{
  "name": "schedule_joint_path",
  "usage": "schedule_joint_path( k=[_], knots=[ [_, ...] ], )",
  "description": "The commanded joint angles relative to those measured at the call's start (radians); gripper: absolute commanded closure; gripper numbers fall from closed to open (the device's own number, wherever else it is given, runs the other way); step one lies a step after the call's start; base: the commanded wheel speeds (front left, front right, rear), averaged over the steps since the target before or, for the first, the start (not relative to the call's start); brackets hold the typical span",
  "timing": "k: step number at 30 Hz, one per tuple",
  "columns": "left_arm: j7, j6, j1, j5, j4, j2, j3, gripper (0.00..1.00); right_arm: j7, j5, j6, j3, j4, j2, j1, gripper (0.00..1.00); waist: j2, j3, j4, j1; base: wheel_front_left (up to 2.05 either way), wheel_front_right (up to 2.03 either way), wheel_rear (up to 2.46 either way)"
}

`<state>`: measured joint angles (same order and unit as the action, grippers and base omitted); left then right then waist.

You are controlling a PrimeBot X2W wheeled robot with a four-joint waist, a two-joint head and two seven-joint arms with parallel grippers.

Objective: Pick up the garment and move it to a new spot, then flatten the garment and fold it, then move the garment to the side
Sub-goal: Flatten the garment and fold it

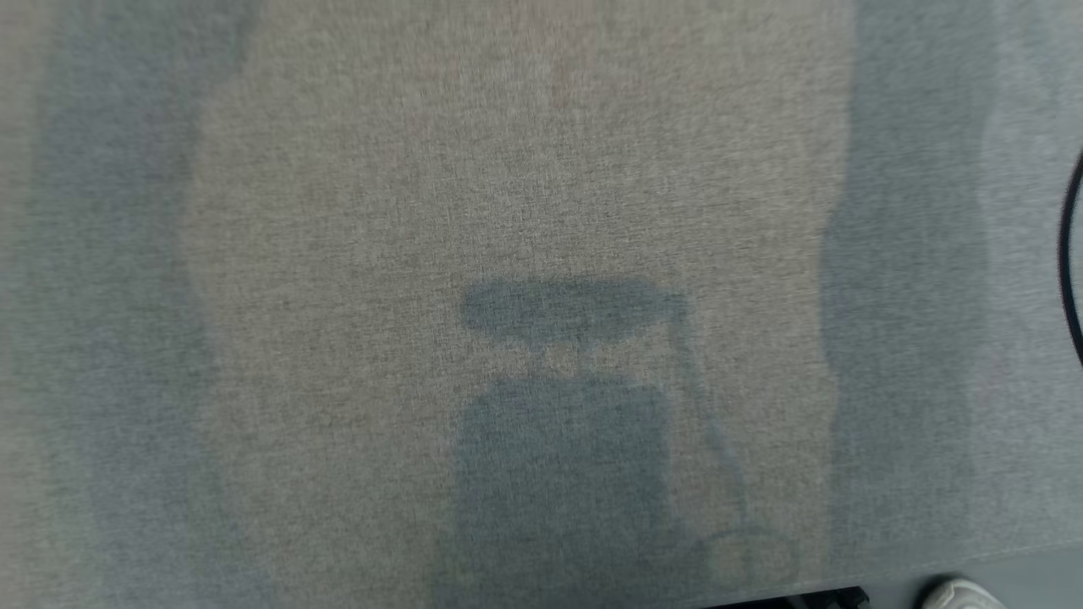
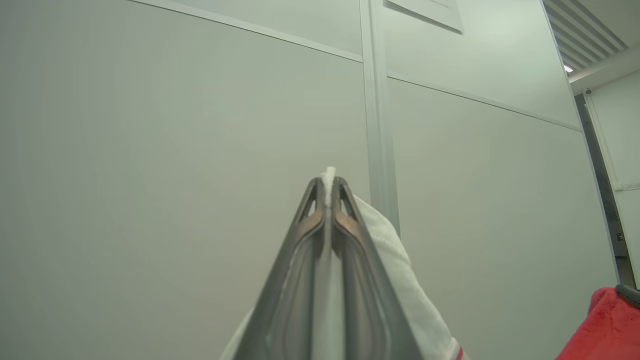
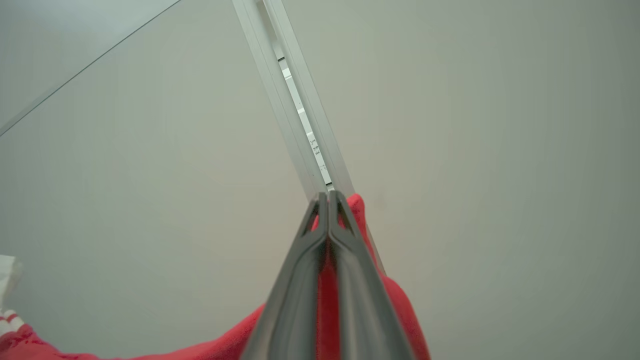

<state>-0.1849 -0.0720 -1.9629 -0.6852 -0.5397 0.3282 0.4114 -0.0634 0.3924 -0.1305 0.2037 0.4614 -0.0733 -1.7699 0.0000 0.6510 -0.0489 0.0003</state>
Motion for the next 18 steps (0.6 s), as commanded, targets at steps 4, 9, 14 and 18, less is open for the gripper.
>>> schedule_joint_path(
  k=[4, 9, 14, 18],
  knots=[
    [-0.073, -0.047, 0.082, -0.003, -0.115, -0.053, 0.020, 1.00, 0.122, 0.002, 0.000, -0.023, 0.166, 0.012, 0.020, 1.00, 0.0000, 0.174, 0.026, -0.0003, 0.00, 0.00, 0.00],
    [-0.083, -0.060, 0.351, -0.008, -0.027, -0.059, 0.044, 1.00, 0.206, 0.083, -0.001, -0.142, 0.218, -0.028, 0.239, 1.00, 0.0000, 0.136, 0.041, -0.0003, 0.00, 0.00, 0.00],
    [-0.081, -0.059, 0.676, -0.056, 0.115, -0.029, 0.019, 1.00, 0.265, 0.214, -0.001, -0.240, 0.185, -0.081, 0.488, 1.00, 0.0000, 0.066, 0.046, -0.0003, 0.00, 0.00, 0.00],
    [-0.081, -0.060, 0.904, -0.077, 0.236, -0.018, -0.013, 1.00, 0.293, 0.330, 0.000, -0.296, 0.089, -0.139, 0.676, 1.00, 0.0000, -0.008, 0.052, -0.0003, 0.00, 0.00, 0.00]
  ],
)
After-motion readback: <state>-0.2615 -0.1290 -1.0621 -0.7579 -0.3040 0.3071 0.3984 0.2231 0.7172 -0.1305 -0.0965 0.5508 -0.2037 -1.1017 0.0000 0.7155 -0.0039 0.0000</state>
